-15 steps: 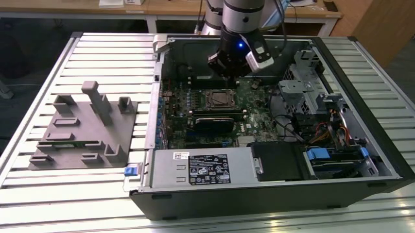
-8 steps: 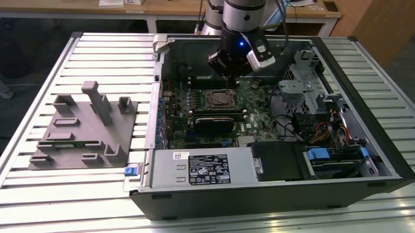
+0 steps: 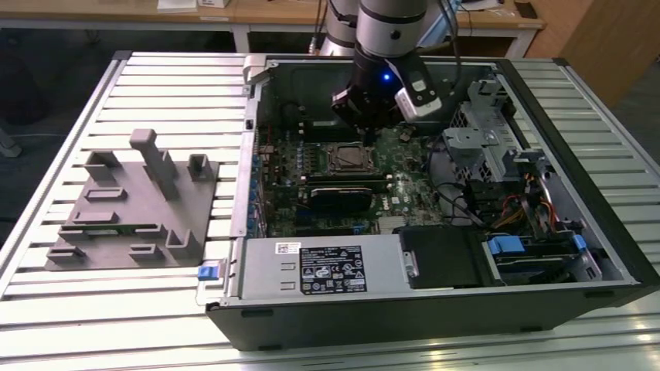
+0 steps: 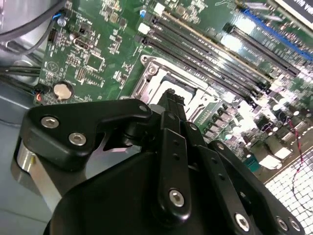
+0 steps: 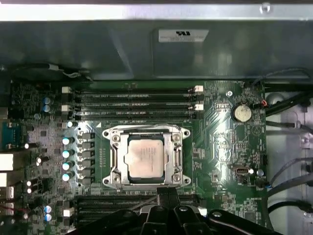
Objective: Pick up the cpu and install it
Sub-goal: 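Install the second cpu locking lever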
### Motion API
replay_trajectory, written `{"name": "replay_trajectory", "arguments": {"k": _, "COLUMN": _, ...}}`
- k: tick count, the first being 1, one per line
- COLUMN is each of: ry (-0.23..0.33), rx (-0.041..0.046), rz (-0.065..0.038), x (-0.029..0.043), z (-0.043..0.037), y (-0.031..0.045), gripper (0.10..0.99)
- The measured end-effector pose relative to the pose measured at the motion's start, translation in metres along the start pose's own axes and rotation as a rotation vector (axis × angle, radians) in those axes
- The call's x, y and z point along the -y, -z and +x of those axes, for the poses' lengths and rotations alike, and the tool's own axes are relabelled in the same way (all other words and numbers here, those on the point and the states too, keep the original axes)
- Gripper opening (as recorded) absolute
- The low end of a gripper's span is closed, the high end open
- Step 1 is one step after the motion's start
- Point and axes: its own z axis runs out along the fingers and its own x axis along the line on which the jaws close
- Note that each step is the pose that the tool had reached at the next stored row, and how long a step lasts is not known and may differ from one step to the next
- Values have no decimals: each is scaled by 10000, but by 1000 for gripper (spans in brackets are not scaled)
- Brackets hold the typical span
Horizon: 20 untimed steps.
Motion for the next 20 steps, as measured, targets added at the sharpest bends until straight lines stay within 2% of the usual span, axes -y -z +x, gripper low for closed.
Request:
{"name": "replay_trajectory", "arguments": {"k": 4, "ry": -9, "rx": -198, "rz": 6, "x": 39, "z": -23, "y": 1, "gripper": 106}}
{"name": "replay_trajectory", "arguments": {"k": 6, "ry": -12, "rx": -262, "rz": 7, "x": 55, "z": -26, "y": 0, "gripper": 106}}
{"name": "replay_trajectory", "arguments": {"k": 10, "ry": -12, "rx": -283, "rz": 8, "x": 103, "z": -28, "y": -13, "gripper": 106}}
{"name": "replay_trajectory", "arguments": {"k": 16, "ry": -14, "rx": -312, "rz": 9, "x": 104, "z": -26, "y": -105, "gripper": 106}}
{"name": "replay_trajectory", "arguments": {"k": 20, "ry": -15, "rx": -318, "rz": 12, "x": 107, "z": -26, "y": -121, "gripper": 106}}
